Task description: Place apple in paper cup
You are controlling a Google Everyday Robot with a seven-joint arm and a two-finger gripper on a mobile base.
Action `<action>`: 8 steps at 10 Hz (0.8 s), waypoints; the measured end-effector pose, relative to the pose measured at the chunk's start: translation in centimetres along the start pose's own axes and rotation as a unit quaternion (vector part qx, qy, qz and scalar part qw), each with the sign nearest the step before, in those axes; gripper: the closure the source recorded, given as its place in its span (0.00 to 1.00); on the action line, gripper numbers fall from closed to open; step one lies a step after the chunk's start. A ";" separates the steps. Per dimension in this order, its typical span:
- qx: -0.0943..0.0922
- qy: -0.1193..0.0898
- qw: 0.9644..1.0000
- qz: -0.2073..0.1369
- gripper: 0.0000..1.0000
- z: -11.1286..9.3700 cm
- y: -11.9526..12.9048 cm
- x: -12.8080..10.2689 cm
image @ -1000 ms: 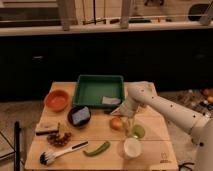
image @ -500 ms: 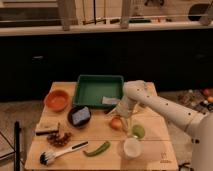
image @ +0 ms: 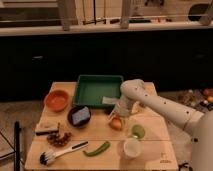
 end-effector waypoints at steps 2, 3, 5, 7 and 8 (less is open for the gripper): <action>-0.001 0.000 1.000 -0.002 0.76 -0.1 0.0 0.1; -0.002 -0.001 1.000 -0.004 0.87 -0.1 -0.1 0.1; -0.005 -0.002 1.000 -0.008 1.00 -0.1 -0.3 0.1; -0.006 -0.002 1.000 -0.009 1.00 0.0 -0.3 0.1; -0.007 -0.003 1.000 -0.010 1.00 0.0 -0.4 0.1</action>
